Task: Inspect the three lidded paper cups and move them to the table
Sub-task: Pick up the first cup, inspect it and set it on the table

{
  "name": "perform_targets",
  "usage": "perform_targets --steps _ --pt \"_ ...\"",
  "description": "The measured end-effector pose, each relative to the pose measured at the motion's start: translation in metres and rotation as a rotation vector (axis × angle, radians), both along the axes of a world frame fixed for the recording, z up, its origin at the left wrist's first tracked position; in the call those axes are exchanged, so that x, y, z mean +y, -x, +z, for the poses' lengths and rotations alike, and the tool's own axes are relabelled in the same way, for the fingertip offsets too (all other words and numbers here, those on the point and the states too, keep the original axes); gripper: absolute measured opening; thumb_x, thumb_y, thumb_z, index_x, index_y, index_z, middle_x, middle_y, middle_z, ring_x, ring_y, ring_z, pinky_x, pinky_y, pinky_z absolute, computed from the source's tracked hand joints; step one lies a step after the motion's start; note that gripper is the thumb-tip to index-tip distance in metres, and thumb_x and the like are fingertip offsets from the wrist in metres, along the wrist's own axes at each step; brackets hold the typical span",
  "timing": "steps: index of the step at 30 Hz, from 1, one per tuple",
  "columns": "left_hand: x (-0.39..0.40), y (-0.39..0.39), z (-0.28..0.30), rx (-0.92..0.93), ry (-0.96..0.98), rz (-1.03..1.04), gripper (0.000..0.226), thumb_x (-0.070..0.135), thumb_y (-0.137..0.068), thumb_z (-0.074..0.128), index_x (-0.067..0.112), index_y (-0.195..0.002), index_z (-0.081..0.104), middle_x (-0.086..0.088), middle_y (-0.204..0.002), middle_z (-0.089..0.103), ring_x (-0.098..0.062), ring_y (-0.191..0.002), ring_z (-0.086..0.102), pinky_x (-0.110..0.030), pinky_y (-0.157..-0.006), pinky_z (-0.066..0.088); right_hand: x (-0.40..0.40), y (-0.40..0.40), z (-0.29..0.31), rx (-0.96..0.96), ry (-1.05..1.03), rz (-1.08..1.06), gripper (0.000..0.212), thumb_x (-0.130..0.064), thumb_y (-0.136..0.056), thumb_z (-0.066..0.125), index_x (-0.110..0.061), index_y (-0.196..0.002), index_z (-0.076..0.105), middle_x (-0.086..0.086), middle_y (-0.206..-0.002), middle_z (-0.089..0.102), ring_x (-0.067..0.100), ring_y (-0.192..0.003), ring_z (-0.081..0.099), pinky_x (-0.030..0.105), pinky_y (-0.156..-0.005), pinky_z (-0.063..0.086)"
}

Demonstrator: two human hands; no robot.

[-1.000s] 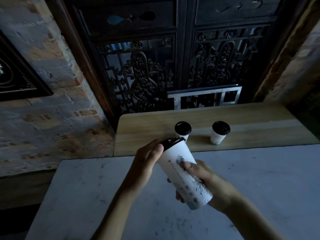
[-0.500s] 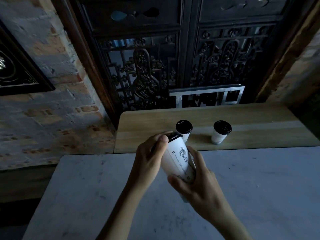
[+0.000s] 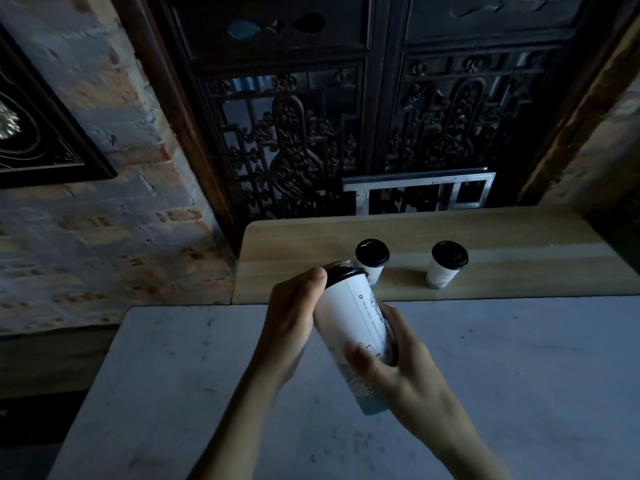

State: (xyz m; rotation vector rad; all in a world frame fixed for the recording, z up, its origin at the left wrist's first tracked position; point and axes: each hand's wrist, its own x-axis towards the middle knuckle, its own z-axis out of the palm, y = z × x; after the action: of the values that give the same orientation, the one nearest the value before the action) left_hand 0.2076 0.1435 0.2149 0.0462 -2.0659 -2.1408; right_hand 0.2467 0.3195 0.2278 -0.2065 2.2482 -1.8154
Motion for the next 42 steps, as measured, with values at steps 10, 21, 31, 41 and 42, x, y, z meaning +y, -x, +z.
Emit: perform_targets --steps 10,21,31,41,42 --pt "-0.002 -0.001 -0.007 -0.061 -0.073 -0.061 0.055 0.076 -0.092 0.058 0.035 -0.121 0.081 0.006 -0.124 0.081 -0.014 -0.124 0.072 -0.039 -0.103 0.053 0.002 -0.003 0.006 -0.055 0.12 0.007 0.058 -0.052 -0.072 0.076 -0.052 -0.129 0.062 -0.006 -0.103 0.078 0.021 -0.085 0.076 0.033 -0.066 0.062" --pt "0.004 0.008 -0.006 -0.067 0.086 0.017 0.042 0.069 -0.093 0.052 0.027 -0.092 0.059 0.0 -0.093 0.054 -0.016 -0.086 0.052 -0.038 -0.078 0.038 -0.003 0.005 -0.005 0.209 -0.405 0.026 0.084 -0.072 -0.073 0.057 -0.061 -0.145 0.015 -0.018 -0.101 0.061 0.008 -0.074 0.059 0.029 -0.064 0.044" --pt "0.0 0.011 0.002 -0.164 -0.19 -0.085 0.052 0.06 -0.09 0.062 0.014 -0.104 0.082 -0.009 -0.11 0.077 -0.022 -0.107 0.068 -0.045 -0.095 0.049 0.01 0.016 0.008 -0.378 0.417 0.149 0.051 -0.04 -0.081 0.076 -0.03 -0.131 0.069 0.013 -0.107 0.076 0.039 -0.079 0.075 0.038 -0.059 0.059" --pt "0.002 0.012 0.001 -0.131 0.023 -0.032 0.048 0.059 -0.089 0.057 0.02 -0.099 0.082 0.009 -0.098 0.081 -0.009 -0.093 0.07 -0.036 -0.084 0.049 0.004 0.007 -0.011 0.219 -0.314 0.085 0.091 -0.068 -0.076 0.064 -0.042 -0.157 0.029 -0.012 -0.097 0.07 0.009 -0.065 0.061 0.034 -0.067 0.058" --pt "0.001 0.012 0.001 -0.145 -0.001 -0.046 0.042 0.058 -0.089 0.057 0.029 -0.104 0.084 0.009 -0.104 0.083 -0.007 -0.1 0.073 -0.032 -0.087 0.051 0.003 0.008 -0.01 0.194 -0.232 0.085 0.085 -0.064 -0.075 0.068 -0.048 -0.152 0.035 -0.012 -0.091 0.073 0.009 -0.062 0.063 0.034 -0.064 0.058"
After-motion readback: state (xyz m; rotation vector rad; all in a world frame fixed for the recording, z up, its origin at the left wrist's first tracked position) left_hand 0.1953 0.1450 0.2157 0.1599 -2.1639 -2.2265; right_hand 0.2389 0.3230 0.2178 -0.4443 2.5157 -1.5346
